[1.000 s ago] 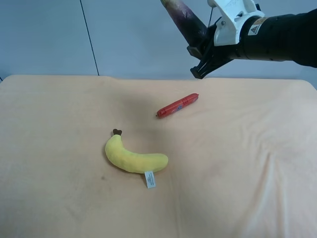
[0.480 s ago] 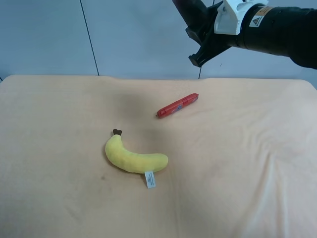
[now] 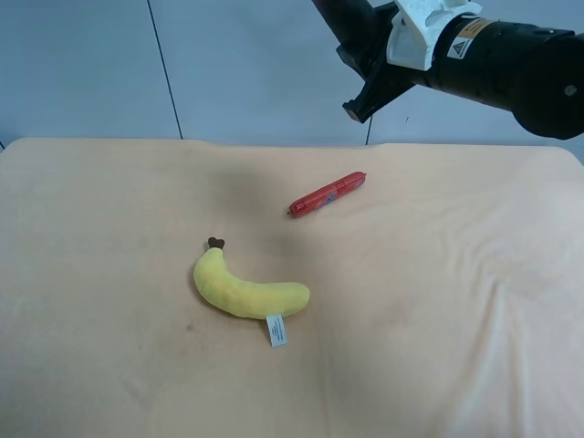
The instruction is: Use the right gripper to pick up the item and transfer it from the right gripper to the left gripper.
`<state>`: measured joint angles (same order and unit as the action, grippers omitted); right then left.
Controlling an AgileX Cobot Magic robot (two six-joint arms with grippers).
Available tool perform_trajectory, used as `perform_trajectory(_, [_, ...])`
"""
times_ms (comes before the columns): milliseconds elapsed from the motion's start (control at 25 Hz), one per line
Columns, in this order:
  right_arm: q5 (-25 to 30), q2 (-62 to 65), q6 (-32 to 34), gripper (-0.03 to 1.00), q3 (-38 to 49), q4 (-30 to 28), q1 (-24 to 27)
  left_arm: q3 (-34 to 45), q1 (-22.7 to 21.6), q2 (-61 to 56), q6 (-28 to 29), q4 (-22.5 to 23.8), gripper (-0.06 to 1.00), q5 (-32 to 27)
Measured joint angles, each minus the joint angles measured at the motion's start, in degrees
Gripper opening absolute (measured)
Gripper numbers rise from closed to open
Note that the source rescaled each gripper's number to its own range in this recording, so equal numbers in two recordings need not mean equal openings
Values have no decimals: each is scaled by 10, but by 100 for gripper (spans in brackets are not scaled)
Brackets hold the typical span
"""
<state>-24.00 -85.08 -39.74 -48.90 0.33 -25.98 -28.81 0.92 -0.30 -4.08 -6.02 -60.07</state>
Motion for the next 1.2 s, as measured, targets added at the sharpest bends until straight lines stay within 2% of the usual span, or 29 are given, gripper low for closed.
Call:
perform_trajectory(680, [0,0,1,1,0,143,0,0,0,0,0,0,100,0])
perform_trajectory(1200, [0,0,1,1,0,151,0,0,0,0,0,0,100,0])
